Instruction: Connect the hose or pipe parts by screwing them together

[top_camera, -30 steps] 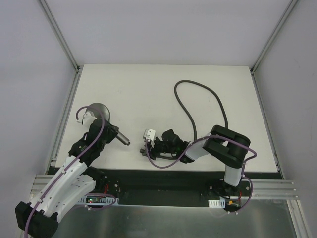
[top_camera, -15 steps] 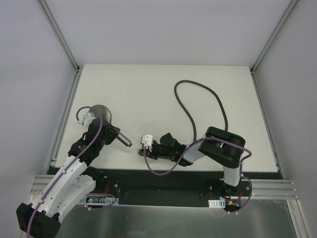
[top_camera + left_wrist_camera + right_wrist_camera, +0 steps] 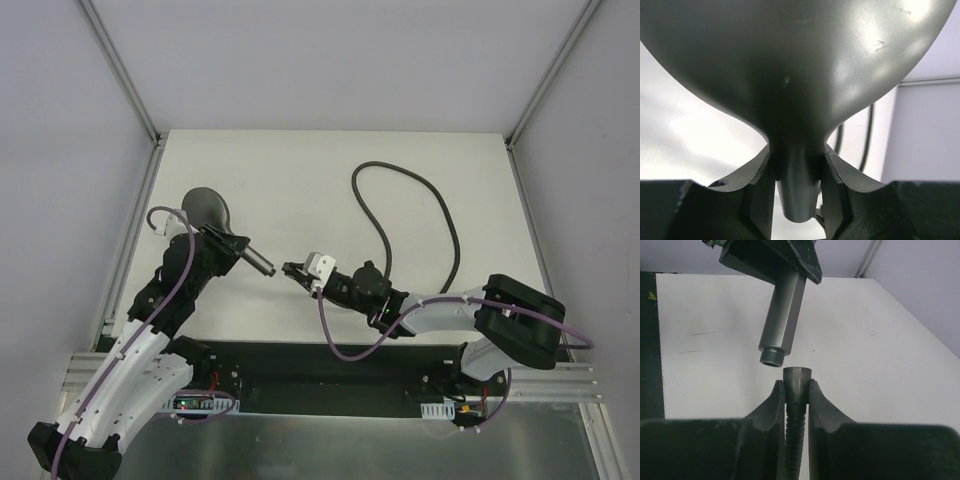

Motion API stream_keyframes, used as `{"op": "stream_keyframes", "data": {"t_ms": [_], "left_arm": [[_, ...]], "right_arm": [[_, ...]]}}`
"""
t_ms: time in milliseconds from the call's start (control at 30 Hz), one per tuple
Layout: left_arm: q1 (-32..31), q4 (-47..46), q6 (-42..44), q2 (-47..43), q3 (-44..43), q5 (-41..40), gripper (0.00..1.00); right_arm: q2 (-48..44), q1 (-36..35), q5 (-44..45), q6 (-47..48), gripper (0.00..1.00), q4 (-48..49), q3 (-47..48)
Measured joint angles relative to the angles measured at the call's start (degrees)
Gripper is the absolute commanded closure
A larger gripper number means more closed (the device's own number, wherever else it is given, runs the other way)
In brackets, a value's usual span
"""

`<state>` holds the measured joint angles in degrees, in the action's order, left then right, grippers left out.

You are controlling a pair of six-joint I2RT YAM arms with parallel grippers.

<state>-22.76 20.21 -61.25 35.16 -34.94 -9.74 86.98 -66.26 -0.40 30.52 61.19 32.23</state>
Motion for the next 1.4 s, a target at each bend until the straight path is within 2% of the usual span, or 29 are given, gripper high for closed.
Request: {"op": "stream_keyframes", "data": {"t_ms": [167, 367, 533, 933, 1400], "left_arm": [[0.00, -8.59, 3.02, -0.90, -0.09, 2.54, 1.00], [0.00, -12.37, 4.00, -0.33, -0.31, 3.72, 1.00], [0.00, -12.72, 3.37, -0.33, -0.31, 3.72, 1.00], [0.00, -7.76, -4.79, 2.73, -3.45, 1.62, 1.00], [0.00, -6.86, -6.16, 3.21, -3.69, -1.31, 1.00]], "right_arm": [[-1.01, 0.00, 2.27, 0.85, 0.99, 0.02, 0.00], [-1.05, -0.07, 5.09, 1.18, 0.99, 0.13, 0.00], [-1.09, -0.98, 7.78, 3.80, 0.99, 0.31, 0.00], [0.24, -5.57, 16.35, 22.25, 0.99, 1.49, 2.51], [4.39, -8.90, 20.83, 29.86, 0.99, 1.49, 6.47]]}}
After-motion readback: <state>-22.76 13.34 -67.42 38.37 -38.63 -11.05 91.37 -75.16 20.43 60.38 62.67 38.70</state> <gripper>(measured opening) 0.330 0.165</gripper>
